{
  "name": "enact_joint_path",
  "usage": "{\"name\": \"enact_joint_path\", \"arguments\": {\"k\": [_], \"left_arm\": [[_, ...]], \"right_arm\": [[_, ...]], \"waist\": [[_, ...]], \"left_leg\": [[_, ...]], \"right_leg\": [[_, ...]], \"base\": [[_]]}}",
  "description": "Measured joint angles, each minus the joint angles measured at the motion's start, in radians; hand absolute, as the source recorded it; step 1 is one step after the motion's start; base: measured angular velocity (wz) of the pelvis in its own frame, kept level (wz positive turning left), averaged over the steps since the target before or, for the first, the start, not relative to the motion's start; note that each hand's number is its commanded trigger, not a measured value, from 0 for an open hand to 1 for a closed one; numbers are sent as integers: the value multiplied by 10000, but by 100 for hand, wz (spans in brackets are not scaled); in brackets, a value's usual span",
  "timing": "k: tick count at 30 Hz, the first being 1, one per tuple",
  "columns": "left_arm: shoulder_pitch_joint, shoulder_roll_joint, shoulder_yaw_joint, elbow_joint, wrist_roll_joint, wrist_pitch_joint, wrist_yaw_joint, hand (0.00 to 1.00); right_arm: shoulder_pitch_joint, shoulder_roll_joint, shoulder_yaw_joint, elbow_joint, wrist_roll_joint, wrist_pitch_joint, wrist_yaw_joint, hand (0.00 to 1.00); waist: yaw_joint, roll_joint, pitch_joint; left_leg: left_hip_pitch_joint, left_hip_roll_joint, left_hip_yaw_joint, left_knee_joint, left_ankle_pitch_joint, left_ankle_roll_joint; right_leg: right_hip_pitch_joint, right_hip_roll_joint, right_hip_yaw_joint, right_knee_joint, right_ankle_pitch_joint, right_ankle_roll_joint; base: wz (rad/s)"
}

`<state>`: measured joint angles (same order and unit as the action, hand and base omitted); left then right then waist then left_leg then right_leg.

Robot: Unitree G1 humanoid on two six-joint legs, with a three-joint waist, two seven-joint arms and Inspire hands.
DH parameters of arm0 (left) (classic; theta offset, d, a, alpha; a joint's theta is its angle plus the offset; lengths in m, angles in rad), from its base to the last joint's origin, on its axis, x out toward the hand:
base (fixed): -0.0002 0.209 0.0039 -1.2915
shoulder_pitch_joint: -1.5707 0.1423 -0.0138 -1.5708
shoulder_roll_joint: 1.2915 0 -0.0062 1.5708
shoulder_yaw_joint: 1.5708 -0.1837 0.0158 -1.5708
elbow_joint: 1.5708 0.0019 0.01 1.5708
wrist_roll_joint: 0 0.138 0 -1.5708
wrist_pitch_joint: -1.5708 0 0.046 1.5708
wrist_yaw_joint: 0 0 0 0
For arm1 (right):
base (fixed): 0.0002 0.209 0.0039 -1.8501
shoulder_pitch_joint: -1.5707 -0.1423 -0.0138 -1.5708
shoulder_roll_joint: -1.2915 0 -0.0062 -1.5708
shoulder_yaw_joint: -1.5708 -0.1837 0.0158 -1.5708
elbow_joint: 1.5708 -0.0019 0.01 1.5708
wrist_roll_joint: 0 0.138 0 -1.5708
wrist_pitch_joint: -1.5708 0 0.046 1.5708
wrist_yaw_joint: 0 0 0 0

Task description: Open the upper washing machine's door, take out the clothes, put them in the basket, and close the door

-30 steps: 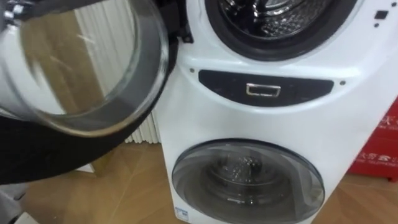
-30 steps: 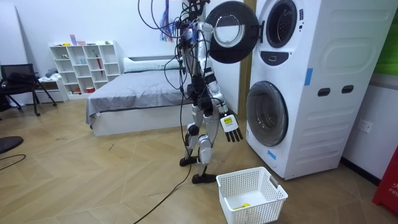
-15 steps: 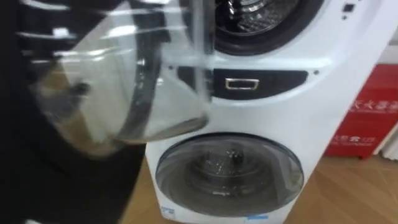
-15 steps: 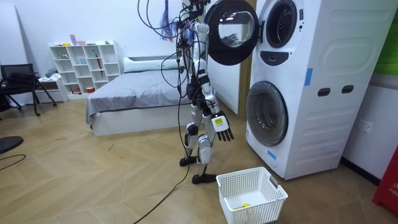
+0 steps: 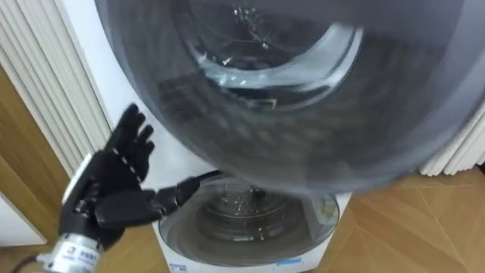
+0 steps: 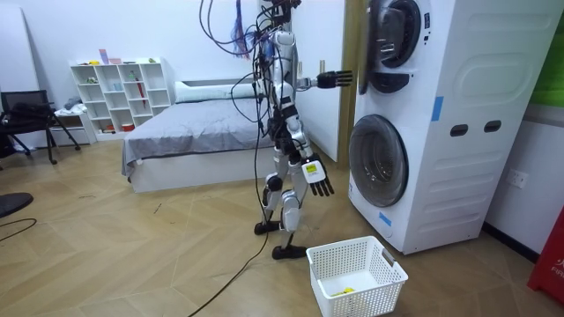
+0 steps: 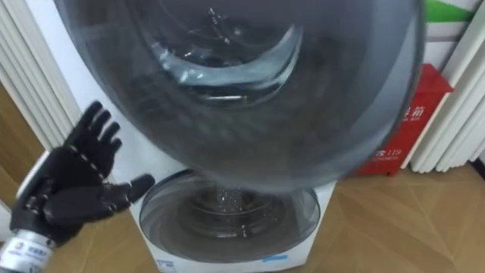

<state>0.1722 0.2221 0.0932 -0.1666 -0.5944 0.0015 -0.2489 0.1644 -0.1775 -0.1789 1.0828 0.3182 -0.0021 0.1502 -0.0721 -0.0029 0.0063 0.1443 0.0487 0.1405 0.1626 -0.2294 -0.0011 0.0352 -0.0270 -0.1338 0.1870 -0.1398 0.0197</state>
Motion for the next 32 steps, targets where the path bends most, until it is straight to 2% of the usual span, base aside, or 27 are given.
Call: {"name": "enact_joint_path", "arguments": {"k": [2, 9, 11, 15, 18, 20, 21, 24, 27, 29, 32], "left_arm": [[4, -89, 4, 484, 6, 56, 21, 0], [50, -139, -320, 944, 195, 123, 23, 0], [26, -160, -562, 1513, 204, 16, 16, 0], [24, -206, -1038, 2620, 415, -44, 66, 0], [-28, -256, -1452, 4487, 705, -581, 61, 0], [104, -338, -1526, 6264, 1571, -616, 309, 0], [159, -345, -1534, 6713, 1696, -653, 382, 0], [259, -458, -1386, 10097, 2266, -821, 953, 0], [588, -665, -770, 11873, 2482, -827, 1593, 0], [698, -762, -549, 12570, 2479, -852, 2044, 0], [724, -905, -443, 12927, 2375, -926, 2683, 0]], "right_arm": [[-5, 67, -2, -32, 0, 0, -107, 0], [-65, 208, 162, 12, 316, -1, -37, 0], [-81, 209, 211, 57, 292, -28, -71, 0], [-68, 238, 433, 89, 332, -195, -185, 0], [-79, 281, 484, 174, 388, -295, -164, 0], [-67, 327, 487, 192, 404, -330, -166, 0], [-68, 343, 486, 247, 438, -340, -167, 0], [-35, 526, 492, 847, 1108, -407, -206, 0], [-21, 591, 491, 1169, 1304, -412, -192, 0], [-37, 630, 545, 1370, 1333, -422, -174, 0], [-118, 660, 1080, 1680, 1501, -449, -198, 0]], "waist": [[4, 1, -1], [-38, 135, -27], [-123, 229, -69], [-175, 273, -67], [-136, 172, -34], [-123, 50, 4], [-116, -3, 28], [191, -148, -1], [419, -181, -17], [546, -121, -1], [784, 18, -6]], "left_leg": [[7, 0, 66, 0, -1, 0], [47, 112, 217, -157, -65, -91], [43, 129, 220, -155, -56, -108], [31, 126, 240, -147, -54, -110], [75, 111, 260, -109, -48, -112], [83, 110, 298, -106, -48, -112], [77, 111, 299, -107, -48, -112], [118, 121, 382, -104, -49, -113], [116, 121, 482, -111, -75, -154], [110, 117, 478, -117, -90, -167], [94, 117, 486, -126, -90, -167]], "right_leg": [[-5, 1, 1, 3, 12, -20], [-16, 107, -57, 31, 91, -122], [-18, 127, -49, 33, 95, -131], [-38, 127, -33, 26, 83, -143], [-7, 130, 35, 4, 53, -141], [-43, 142, 84, -56, 51, -138], [-40, 147, 88, -78, 52, -138], [-44, 176, 171, -186, 55, -140], [-85, 173, 191, -213, 54, -136], [-104, 170, 192, -208, 58, -130], [-144, 172, 196, -188, 60, -127]], "base": [[0], [0], [0], [0], [-5], [-6], [-3], [-9], [-10], [-5], [-4]]}}
